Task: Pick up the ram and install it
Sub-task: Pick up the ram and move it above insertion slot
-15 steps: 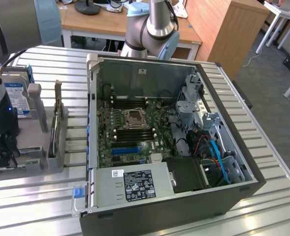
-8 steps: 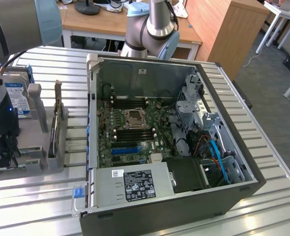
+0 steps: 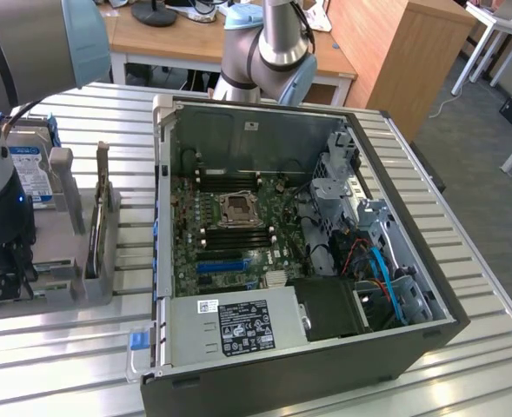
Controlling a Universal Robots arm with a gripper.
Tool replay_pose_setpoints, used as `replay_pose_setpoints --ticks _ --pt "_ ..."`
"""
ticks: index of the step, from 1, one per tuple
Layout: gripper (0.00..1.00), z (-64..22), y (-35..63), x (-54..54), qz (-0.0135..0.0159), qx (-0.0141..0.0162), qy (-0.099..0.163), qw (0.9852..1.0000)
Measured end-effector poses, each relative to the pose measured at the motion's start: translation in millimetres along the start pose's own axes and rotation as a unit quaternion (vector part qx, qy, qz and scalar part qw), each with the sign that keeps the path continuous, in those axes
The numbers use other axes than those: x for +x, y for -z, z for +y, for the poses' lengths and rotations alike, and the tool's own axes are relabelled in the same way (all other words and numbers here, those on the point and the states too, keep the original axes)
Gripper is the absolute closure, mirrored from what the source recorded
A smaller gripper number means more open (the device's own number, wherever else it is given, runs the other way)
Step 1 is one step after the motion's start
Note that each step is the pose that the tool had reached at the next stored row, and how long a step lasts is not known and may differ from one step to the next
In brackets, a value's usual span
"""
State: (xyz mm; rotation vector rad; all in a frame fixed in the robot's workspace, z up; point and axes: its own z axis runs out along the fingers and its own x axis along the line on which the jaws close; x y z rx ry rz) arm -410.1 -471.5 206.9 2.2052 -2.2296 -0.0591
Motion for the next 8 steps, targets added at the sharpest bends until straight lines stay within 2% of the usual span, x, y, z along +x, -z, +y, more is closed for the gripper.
replay_pose_setpoints --ticks 8 --pt "0.7 -0.1 -2.1 -2.0 -0.0001 0.0001 0.0 1.0"
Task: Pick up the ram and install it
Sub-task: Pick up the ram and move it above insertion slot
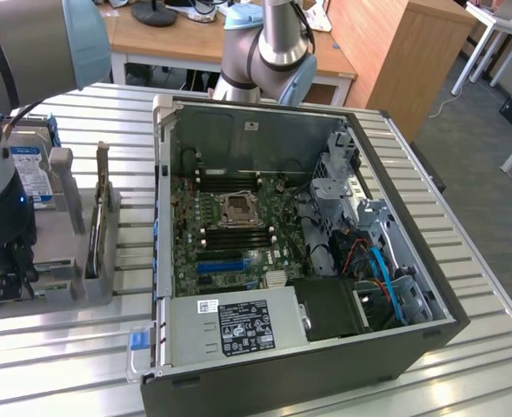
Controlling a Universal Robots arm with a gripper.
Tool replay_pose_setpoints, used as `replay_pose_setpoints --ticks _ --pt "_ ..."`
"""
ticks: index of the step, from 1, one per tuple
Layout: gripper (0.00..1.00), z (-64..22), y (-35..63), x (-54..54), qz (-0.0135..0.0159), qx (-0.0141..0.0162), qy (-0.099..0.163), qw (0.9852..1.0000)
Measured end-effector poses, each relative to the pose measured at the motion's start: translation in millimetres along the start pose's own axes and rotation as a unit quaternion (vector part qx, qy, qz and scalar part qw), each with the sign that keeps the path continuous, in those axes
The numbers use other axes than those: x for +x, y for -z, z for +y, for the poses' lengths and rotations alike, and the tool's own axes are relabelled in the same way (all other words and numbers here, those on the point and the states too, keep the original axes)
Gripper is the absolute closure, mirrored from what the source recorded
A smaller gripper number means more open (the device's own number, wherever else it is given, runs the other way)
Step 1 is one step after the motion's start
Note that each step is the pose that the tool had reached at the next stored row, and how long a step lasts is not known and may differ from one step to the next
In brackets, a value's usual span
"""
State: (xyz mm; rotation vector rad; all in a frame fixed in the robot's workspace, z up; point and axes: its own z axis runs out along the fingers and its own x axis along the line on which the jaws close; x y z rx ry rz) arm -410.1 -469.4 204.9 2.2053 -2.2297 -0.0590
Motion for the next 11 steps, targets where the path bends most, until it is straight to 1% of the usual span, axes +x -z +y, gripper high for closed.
replay_pose_setpoints --ticks 11 --pt "0.7 -0.9 -2.6 -1.1 0.0001 -0.0001 0.0 1.0"
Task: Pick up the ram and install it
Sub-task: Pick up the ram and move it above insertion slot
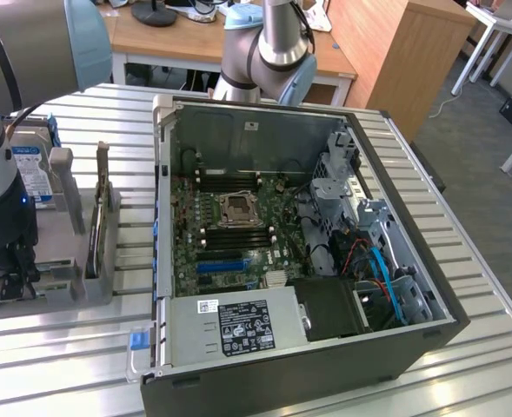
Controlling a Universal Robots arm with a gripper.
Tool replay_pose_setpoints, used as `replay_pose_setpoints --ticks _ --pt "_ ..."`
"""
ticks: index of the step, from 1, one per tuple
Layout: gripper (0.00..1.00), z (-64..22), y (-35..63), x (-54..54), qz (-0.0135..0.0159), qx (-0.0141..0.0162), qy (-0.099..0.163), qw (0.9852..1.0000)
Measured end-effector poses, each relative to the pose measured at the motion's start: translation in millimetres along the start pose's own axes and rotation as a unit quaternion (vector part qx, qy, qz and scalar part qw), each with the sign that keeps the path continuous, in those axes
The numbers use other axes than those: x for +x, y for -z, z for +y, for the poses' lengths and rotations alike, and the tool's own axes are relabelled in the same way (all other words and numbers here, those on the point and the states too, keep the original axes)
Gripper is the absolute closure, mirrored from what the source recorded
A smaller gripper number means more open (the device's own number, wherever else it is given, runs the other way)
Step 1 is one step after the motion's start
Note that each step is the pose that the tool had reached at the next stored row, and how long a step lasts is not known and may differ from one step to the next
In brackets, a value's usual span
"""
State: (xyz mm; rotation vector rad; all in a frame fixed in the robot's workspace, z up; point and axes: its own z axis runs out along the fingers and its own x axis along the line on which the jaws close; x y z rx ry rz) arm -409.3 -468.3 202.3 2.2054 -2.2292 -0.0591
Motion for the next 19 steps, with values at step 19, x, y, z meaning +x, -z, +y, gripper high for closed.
replay_pose_setpoints --ticks 19 --pt "0.79 -2.3 -3.0 0.0 0.0 0.0 0.004 1.0"
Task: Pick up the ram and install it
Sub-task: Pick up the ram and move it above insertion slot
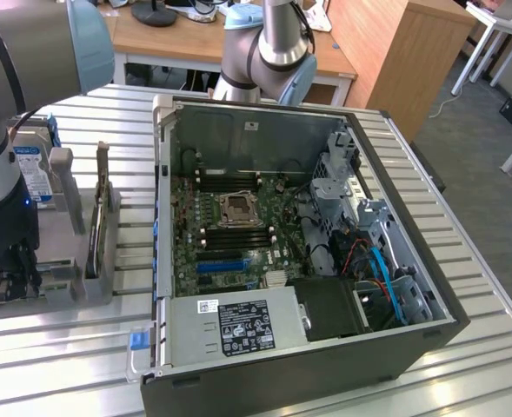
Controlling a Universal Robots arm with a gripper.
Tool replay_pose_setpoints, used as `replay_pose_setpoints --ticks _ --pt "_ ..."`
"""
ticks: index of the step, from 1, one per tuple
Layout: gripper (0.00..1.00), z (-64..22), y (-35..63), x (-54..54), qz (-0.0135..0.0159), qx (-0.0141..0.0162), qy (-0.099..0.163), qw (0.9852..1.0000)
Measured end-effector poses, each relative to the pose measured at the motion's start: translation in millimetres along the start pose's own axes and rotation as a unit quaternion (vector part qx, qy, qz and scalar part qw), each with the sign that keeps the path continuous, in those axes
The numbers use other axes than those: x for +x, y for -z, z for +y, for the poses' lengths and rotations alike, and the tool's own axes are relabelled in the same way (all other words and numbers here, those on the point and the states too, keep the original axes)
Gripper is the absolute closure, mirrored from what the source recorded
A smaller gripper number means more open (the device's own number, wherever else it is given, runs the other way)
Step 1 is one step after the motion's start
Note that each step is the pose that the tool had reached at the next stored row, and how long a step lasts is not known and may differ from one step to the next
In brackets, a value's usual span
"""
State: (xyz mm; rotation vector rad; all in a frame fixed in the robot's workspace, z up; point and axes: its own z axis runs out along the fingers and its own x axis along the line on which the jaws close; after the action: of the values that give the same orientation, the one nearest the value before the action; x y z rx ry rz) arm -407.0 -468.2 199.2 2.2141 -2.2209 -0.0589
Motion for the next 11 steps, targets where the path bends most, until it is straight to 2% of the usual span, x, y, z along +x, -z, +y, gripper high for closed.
replay_pose_setpoints --ticks 11 --pt "0.79 0.0 -0.2 1.3 0.0 0.0 0.0 1.0"
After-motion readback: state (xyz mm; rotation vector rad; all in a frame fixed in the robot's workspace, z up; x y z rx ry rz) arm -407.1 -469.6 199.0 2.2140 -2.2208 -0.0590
